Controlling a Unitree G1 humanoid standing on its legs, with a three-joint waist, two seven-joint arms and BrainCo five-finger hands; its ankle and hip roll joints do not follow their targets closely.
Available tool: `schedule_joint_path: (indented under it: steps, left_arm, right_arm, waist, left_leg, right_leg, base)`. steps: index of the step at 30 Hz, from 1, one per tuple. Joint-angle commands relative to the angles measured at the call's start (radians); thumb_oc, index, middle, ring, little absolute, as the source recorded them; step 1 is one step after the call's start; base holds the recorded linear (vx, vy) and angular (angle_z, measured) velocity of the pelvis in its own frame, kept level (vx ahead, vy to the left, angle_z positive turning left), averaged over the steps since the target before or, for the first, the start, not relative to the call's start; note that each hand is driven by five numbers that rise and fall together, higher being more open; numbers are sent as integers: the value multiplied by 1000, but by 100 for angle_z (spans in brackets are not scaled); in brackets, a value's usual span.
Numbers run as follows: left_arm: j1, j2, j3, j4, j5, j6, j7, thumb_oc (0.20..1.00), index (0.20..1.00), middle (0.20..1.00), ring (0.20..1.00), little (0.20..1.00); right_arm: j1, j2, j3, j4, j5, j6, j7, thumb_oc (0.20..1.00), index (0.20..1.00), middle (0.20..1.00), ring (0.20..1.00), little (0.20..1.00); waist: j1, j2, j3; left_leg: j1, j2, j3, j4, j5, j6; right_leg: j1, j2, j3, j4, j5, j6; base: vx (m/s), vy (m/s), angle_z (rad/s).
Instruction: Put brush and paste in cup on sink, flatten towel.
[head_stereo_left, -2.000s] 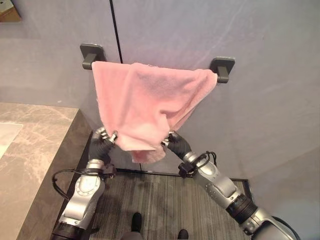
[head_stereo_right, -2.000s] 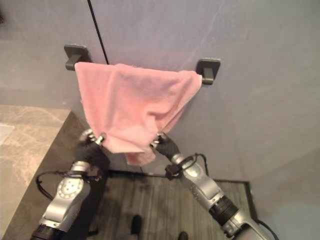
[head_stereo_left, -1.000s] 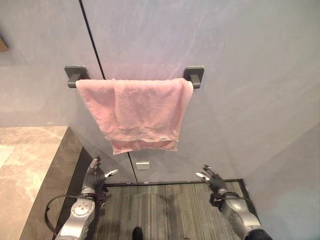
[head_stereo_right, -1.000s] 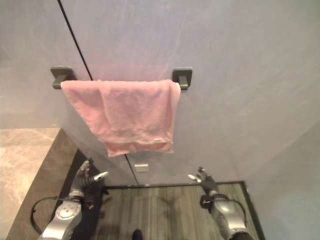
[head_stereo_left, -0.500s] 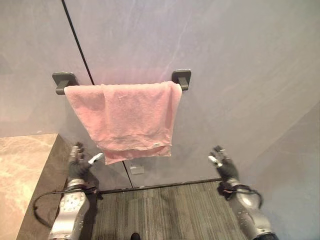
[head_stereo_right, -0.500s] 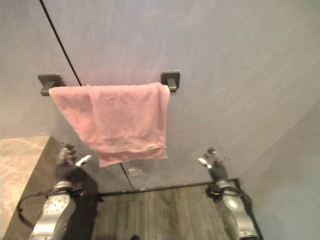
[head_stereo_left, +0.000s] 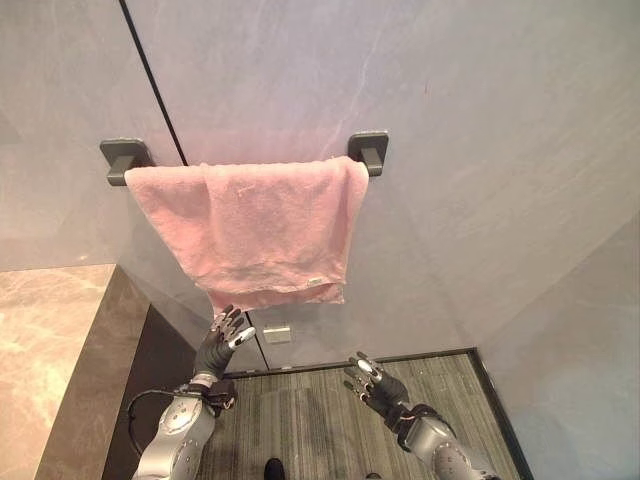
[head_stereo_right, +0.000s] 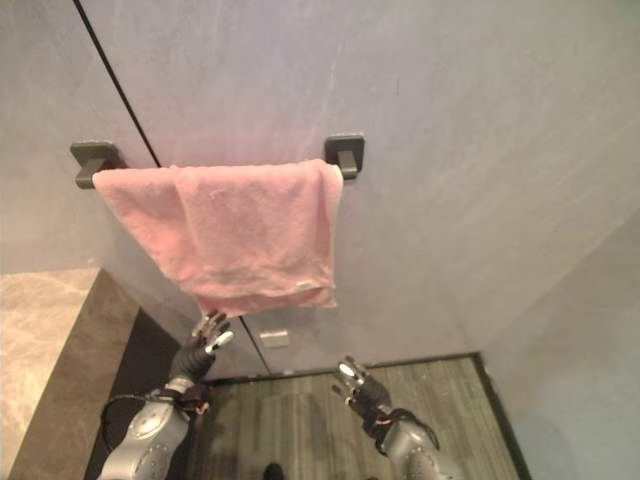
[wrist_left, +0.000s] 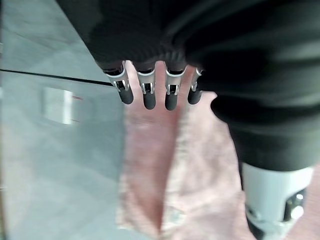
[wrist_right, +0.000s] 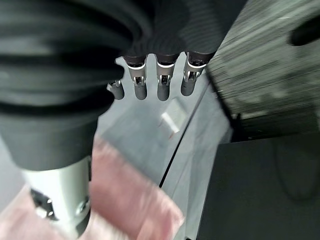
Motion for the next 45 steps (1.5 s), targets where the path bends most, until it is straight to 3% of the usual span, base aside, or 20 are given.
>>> schedule_joint_path:
  steps: [1, 7, 13, 19, 22, 29, 45]
  left_arm:
    - [-37, 67, -9, 3, -23, -22, -48, 1000, 1000, 1000, 1000, 1000]
    - [-9, 143, -56, 58, 34, 10, -97, 1000, 1000, 1000, 1000, 1000]
    - [-1, 169, -92, 132, 97, 25, -121, 1000, 1000, 1000, 1000, 1000]
    - [-16, 172, -133, 227, 183, 33, -133, 1000, 1000, 1000, 1000, 1000]
    - [-13, 142, -134, 279, 119, 44, -138, 1000, 1000, 1000, 1000, 1000]
    - [-40, 125, -151, 330, 128, 35, -124, 1000, 1000, 1000, 1000, 1000]
    - [-71, 117, -170, 310, 135, 22, -102, 1000, 1000, 1000, 1000, 1000]
  right_arm:
    - [-81, 65, -1, -21, 67, -14, 46, 1000, 1000, 1000, 1000, 1000]
    - [-174, 99, 22, 5, 73, -34, 45, 1000, 1000, 1000, 1000, 1000]
    - [-253, 131, 20, 20, 80, -65, 25, 1000, 1000, 1000, 1000, 1000]
    - [-341, 152, 30, 13, 85, -111, 5, 1000, 1000, 1000, 1000, 1000]
    - [-376, 166, 29, 11, 95, -119, -1, 1000, 1000, 1000, 1000, 1000]
    - [-423, 182, 25, 17, 110, -149, -12, 1000, 1000, 1000, 1000, 1000]
    - [-523, 206, -29, 51, 151, -196, -41, 1000, 1000, 1000, 1000, 1000]
  waist:
    - [36, -50, 13]
    - [66, -30, 27]
    - [81, -16, 31]
    - [93, -5, 38]
    - [98, 1, 41]
    - [114, 13, 51]
    - [139, 36, 69]
  left_leg:
    - [-24, 9, -32, 6, 1, -38]
    - [-65, -4, -40, 6, 17, -38]
    - [-86, -12, -45, 6, 22, -38]
    - [-105, -18, -49, 6, 27, -39]
    - [-114, -18, -54, 6, 31, -41]
    - [-135, -25, -72, 6, 37, -46]
    - [-168, -38, -92, 6, 40, -45]
  right_leg:
    - [-119, -103, 85, -1, 107, 73]
    - [-148, -117, 71, -1, 120, 78]
    - [-162, -124, 64, -1, 126, 80]
    - [-176, -127, 61, -1, 131, 79]
    - [-181, -129, 58, -1, 132, 78]
    - [-186, -133, 44, -1, 130, 76]
    - [-200, -146, 35, -1, 125, 79]
  base:
    - [-36, 23, -1]
    - [-18, 10, 0]
    - [-7, 15, 7]
    - [-1, 2, 4]
    - [0, 0, 0]
    - [5, -5, 6]
    - [20, -6, 6]
